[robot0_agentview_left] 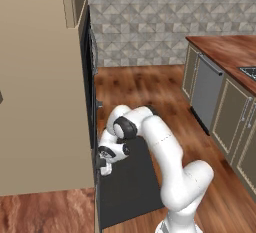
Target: Place the fish on the rack of the oven, and slide the rack back inside. Close the oven door.
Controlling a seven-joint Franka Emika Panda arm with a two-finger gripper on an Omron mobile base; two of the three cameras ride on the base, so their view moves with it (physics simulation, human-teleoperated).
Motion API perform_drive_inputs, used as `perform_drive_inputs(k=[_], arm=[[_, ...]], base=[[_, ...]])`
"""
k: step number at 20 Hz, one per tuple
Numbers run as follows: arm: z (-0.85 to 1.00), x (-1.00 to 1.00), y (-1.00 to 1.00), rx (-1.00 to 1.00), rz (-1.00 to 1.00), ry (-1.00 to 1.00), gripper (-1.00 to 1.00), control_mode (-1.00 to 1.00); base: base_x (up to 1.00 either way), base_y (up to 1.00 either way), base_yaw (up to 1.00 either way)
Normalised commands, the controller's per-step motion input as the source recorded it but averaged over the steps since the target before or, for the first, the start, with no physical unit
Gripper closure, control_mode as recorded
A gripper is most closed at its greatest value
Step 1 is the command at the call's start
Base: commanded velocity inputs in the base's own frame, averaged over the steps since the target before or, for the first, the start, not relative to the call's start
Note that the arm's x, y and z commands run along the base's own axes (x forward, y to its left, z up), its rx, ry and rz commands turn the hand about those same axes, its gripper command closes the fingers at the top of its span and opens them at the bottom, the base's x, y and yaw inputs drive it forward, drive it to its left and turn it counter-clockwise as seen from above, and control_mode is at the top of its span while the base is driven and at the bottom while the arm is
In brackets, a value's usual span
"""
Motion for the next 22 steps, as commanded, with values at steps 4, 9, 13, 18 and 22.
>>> perform_drive_inputs(k=[4, 9, 13, 18, 22], arm=[[0.36, -0.28, -1.00, 0.00, -0.13, 0.00, -1.00, -1.00], [0.70, -0.48, -0.99, 0.00, -0.08, 0.00, -1.00, -1.00], [0.95, -0.82, -0.94, 0.00, 0.00, -0.04, -1.00, -1.00], [1.00, -0.83, -0.93, 0.00, 0.00, -0.09, -1.00, -1.00], [1.00, -0.79, -0.86, 0.00, 0.00, -0.12, -1.00, -1.00]], base=[[0.00, 0.00, 0.00], [0.00, 0.00, 0.00], [0.00, 0.00, 0.00], [0.00, 0.00, 0.00], [0.00, 0.00, 0.00]])
